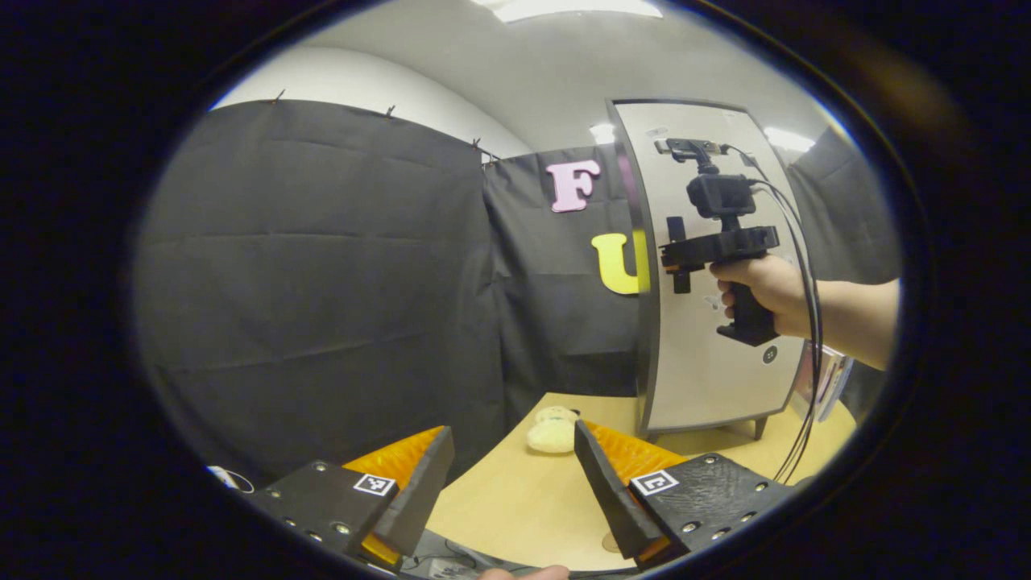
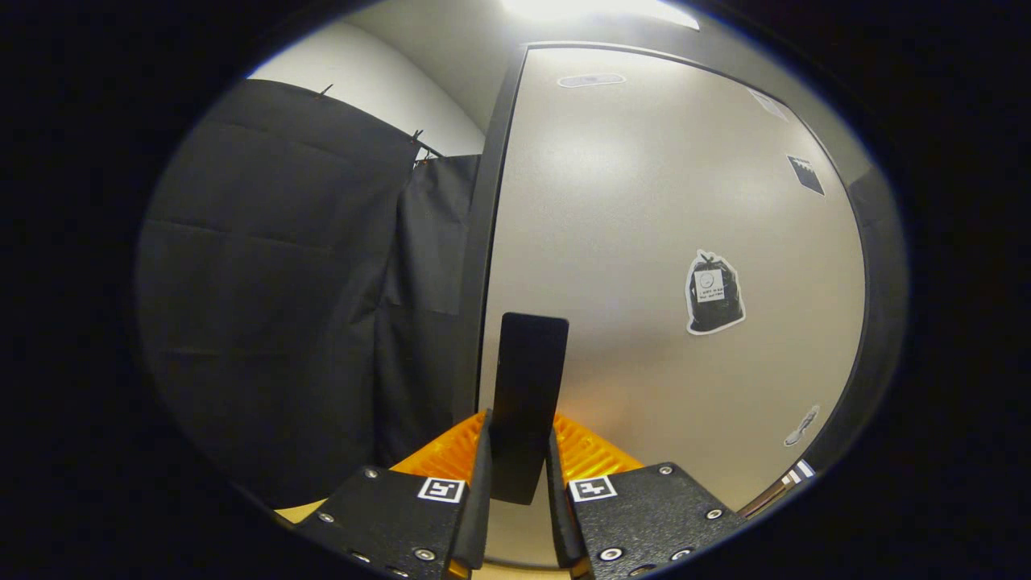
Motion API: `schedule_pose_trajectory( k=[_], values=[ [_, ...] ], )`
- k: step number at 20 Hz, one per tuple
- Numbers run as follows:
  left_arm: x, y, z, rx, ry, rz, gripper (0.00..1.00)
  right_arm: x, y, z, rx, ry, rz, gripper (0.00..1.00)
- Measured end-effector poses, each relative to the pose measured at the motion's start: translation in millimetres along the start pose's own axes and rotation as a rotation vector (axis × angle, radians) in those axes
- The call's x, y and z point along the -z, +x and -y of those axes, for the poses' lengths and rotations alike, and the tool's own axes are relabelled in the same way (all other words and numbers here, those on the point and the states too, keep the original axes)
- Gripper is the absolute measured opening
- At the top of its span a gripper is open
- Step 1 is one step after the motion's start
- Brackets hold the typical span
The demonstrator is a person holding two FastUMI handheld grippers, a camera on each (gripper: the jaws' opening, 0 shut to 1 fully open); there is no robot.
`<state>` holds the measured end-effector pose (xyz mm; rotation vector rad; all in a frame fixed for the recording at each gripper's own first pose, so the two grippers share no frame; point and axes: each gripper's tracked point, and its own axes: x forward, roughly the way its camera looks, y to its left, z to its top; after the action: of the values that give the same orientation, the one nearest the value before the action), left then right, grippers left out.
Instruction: Open the cabinet door with the right hand, grasp the bottle in the cabinet with the left hand and place it on the coaster, then close the cabinet door with the right hand.
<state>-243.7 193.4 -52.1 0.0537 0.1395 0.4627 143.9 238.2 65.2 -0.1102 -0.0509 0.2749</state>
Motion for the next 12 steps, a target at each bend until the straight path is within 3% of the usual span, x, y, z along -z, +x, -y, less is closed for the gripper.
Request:
schedule_pose_trajectory(
  k=[12],
  values=[
    [3.1,6.9,10.3,0.041,-0.032,0.007,0.92,2.3,-9.6,-1.9,-0.092,-0.008,-0.02,0.29]
  ],
)
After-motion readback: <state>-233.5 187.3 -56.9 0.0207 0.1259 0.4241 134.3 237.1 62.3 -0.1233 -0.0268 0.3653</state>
